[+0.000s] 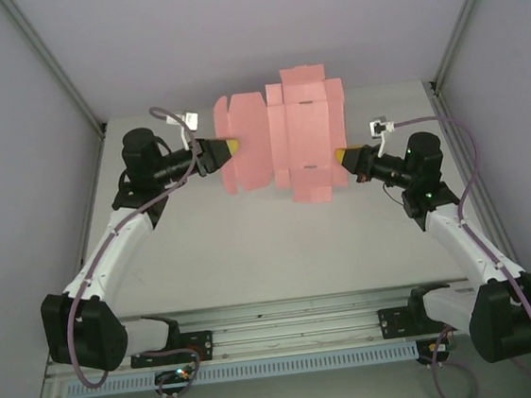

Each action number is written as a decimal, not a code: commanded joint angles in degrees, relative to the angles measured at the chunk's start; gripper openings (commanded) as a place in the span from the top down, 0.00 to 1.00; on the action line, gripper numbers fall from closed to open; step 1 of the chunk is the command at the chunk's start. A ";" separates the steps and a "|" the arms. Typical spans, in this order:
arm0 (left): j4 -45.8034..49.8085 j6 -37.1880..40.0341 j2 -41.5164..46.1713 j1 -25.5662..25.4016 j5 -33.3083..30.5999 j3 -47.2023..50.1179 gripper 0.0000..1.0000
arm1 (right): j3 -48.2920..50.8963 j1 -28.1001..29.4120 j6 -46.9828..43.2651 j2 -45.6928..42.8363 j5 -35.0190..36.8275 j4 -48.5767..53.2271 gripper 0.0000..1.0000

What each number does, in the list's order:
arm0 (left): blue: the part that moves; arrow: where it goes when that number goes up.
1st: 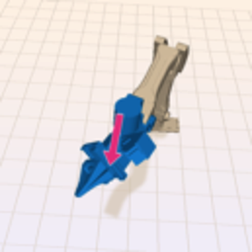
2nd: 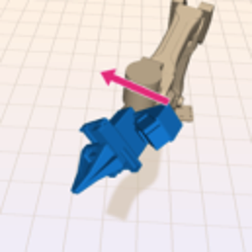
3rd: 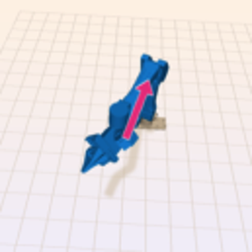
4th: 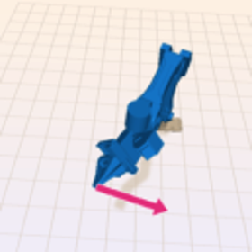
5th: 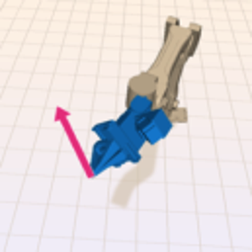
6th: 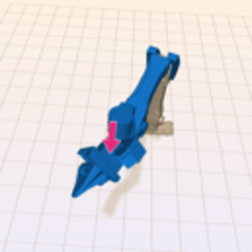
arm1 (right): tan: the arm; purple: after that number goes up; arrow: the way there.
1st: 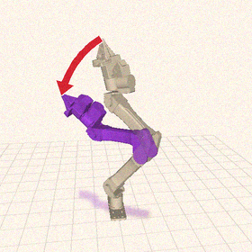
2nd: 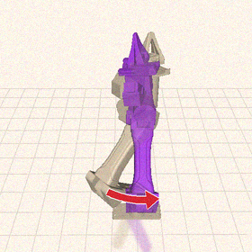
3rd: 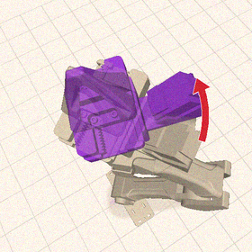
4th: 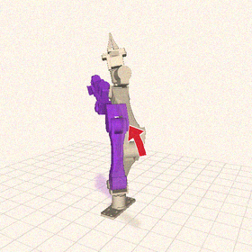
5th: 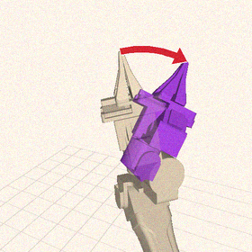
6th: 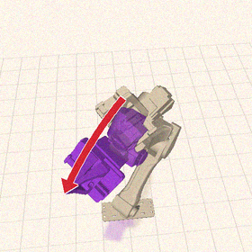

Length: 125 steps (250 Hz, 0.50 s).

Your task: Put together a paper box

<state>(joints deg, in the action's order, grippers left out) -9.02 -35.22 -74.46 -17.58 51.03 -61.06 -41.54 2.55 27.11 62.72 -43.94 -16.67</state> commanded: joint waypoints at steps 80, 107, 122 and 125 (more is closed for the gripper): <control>32.25 14.74 6.88 0.71 -35.45 4.73 0.00 | -7.73 1.01 -26.21 4.35 3.84 32.31 1.00; 32.21 14.49 7.49 0.86 -36.05 6.11 0.00 | -11.00 2.14 -36.08 7.28 8.52 39.90 1.00; 32.15 14.42 7.36 0.78 -35.37 6.26 0.00 | -13.26 3.36 -40.01 8.87 13.19 43.79 1.00; 32.13 14.37 7.28 0.83 -35.38 6.30 0.00 | -13.67 3.65 -40.58 9.21 14.34 44.35 1.00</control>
<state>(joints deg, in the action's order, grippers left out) 20.67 -22.63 -67.96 -17.08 18.65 -55.68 -50.41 4.16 -0.47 69.76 -38.63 15.97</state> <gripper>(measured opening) 0.999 0.045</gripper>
